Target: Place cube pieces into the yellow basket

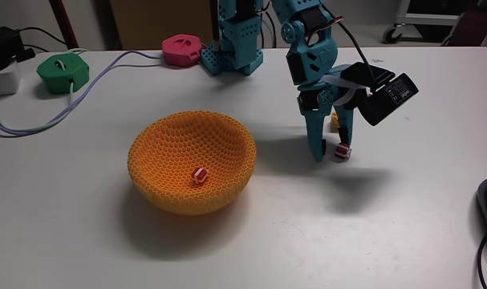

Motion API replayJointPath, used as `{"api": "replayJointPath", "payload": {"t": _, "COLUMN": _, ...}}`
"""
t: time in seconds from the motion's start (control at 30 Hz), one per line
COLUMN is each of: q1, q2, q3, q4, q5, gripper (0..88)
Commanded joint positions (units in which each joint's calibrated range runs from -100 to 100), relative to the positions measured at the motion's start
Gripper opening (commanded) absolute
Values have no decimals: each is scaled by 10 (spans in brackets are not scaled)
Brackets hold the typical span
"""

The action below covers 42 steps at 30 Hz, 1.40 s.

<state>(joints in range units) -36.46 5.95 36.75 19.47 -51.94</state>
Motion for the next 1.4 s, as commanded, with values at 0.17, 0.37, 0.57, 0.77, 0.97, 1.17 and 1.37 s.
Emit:
{"api": "replayJointPath", "payload": {"t": 0.17, "q1": 8, "q2": 29, "q3": -2, "q4": -30, "q5": -1, "gripper": 115}}
{"api": "replayJointPath", "payload": {"t": 0.37, "q1": 31, "q2": 18, "q3": 0, "q4": -92, "q5": 38, "gripper": 0}}
{"api": "replayJointPath", "payload": {"t": 0.57, "q1": 96, "q2": -156, "q3": -79, "q4": 103, "q5": 110, "gripper": 0}}
{"api": "replayJointPath", "payload": {"t": 0.77, "q1": 270, "q2": -285, "q3": -195, "q4": 341, "q5": 203, "gripper": 0}}
{"api": "replayJointPath", "payload": {"t": 0.97, "q1": 411, "q2": -282, "q3": -147, "q4": 365, "q5": 285, "gripper": 228}}
{"api": "replayJointPath", "payload": {"t": 1.17, "q1": 383, "q2": -312, "q3": -150, "q4": 491, "q5": 270, "gripper": 560}}
{"api": "replayJointPath", "payload": {"t": 1.37, "q1": 172, "q2": -427, "q3": -116, "q4": 533, "q5": 98, "gripper": 566}}
